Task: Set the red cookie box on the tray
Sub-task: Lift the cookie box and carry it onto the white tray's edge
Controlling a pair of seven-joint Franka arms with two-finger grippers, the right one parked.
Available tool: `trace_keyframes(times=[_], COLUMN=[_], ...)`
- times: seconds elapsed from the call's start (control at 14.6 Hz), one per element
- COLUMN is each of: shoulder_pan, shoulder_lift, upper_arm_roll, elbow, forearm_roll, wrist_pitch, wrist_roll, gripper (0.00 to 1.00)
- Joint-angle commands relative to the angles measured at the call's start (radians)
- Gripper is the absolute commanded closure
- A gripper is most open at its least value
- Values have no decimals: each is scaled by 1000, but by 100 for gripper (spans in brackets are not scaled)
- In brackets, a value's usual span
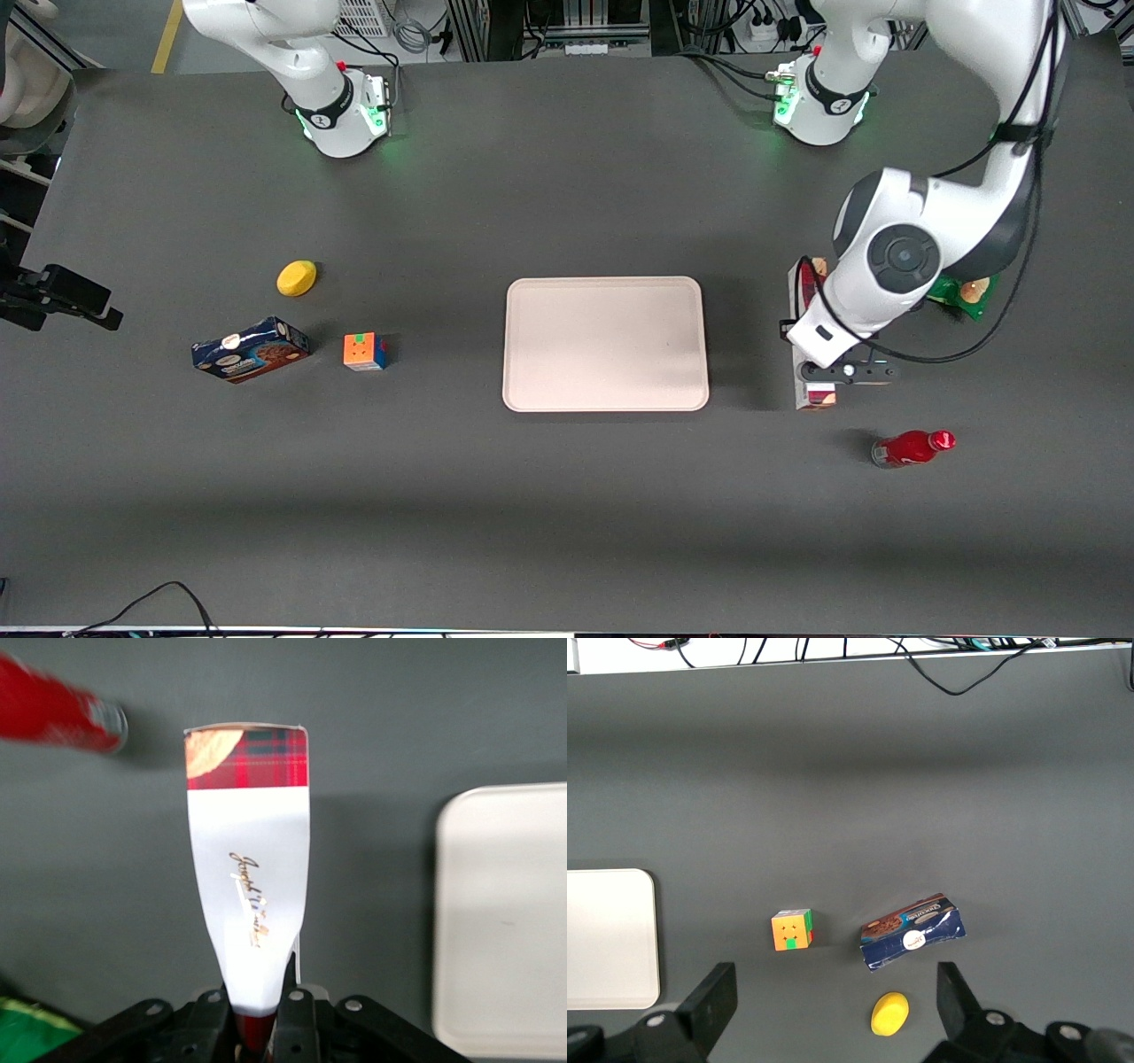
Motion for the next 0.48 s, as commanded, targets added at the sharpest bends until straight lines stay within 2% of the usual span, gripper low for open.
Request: trace_keyframes(times=[0.0,0.21,0.41], shoulder_pan=[-19,-27,-39], shoulder_lift=[-1,11,30], upper_arm_roll=[-65,-95,-134], elbow=[204,327,337], forearm_roll=[-4,-50,-91], wrist_pitch=[-172,-245,-241], wrist_roll=[-16,-25,-59], gripper=[100,100,100])
